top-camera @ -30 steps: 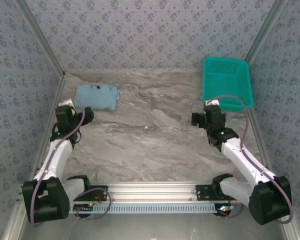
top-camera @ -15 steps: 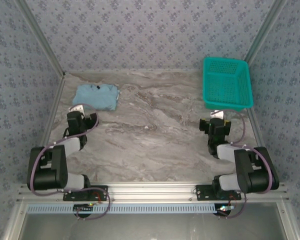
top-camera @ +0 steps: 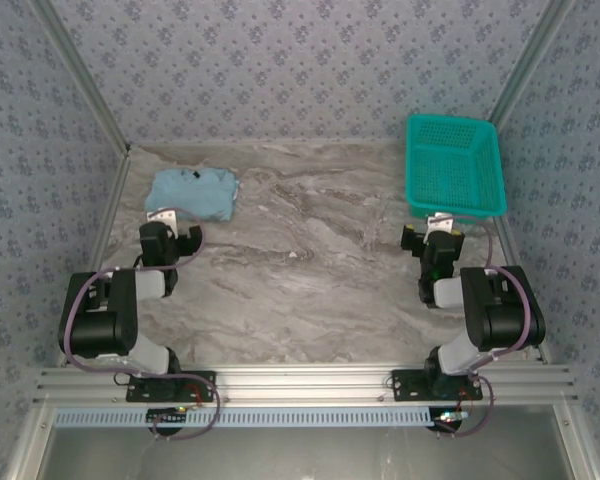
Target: Fold the inside-out t-shirt
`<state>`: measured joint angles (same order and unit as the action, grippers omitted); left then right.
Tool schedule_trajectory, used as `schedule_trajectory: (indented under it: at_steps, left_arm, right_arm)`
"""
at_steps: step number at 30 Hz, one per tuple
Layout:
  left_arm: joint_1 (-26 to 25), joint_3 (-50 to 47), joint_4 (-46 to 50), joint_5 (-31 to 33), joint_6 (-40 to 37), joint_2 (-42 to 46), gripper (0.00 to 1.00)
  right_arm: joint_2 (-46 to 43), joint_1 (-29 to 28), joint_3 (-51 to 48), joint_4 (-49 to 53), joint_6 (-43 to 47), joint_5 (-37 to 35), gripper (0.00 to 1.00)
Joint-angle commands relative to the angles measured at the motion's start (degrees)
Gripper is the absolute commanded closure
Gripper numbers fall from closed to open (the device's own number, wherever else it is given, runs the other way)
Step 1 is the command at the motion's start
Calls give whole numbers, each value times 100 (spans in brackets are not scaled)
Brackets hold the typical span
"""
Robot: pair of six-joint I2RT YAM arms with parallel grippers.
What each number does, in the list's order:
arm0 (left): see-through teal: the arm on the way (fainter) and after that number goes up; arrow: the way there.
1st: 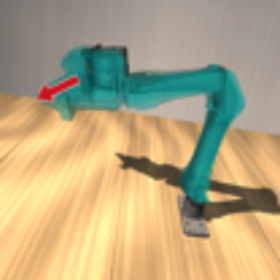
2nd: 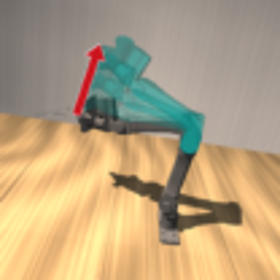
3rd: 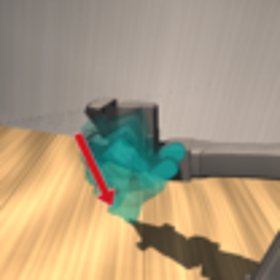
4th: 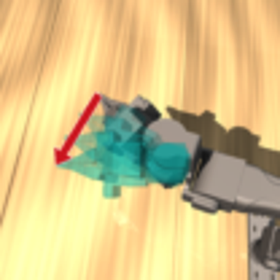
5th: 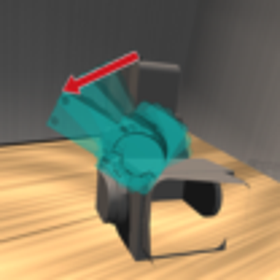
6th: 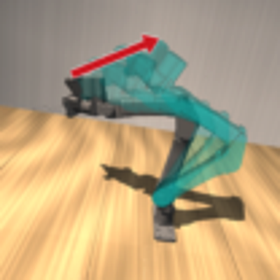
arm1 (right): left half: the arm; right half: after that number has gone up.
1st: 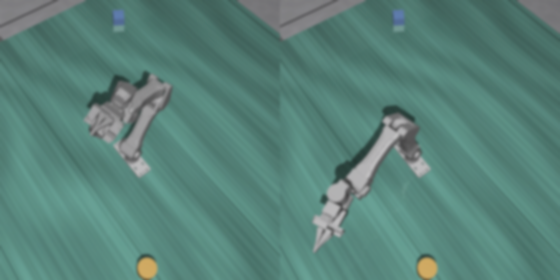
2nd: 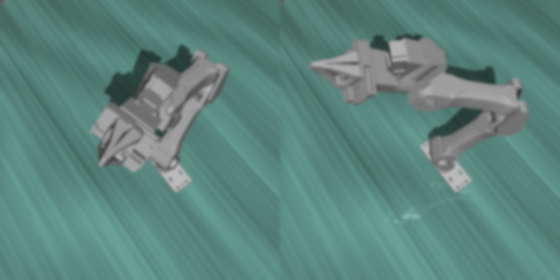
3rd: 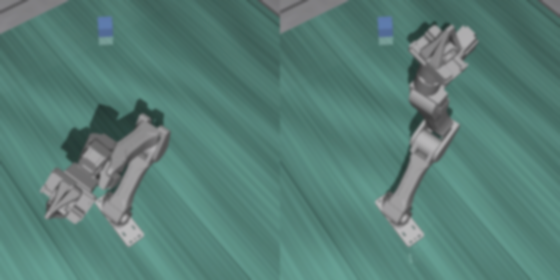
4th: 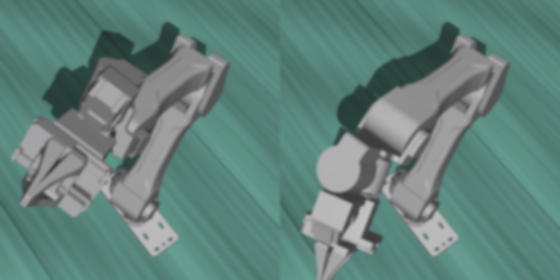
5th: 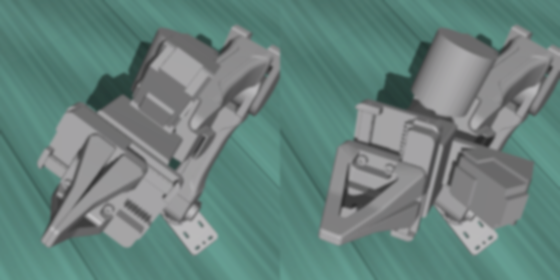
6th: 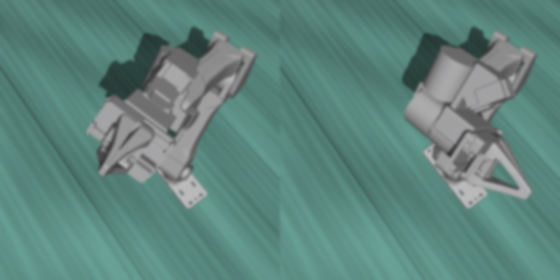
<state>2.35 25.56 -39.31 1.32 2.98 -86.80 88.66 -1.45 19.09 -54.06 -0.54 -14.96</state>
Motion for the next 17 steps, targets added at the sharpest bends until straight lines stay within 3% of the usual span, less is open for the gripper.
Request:
schedule_trajectory:
  at_steps: [1, 17]
  left_arm:
    - [-13, 39, -228, -97, -84, 14, 2]
    - [-7, 37, -231, -98, -79, 6, 3]
  right_arm:
    - [-16, 32, 64, 57, -29, -63, 0]
    - [18, -141, -20, -234, 185, -274, 0]
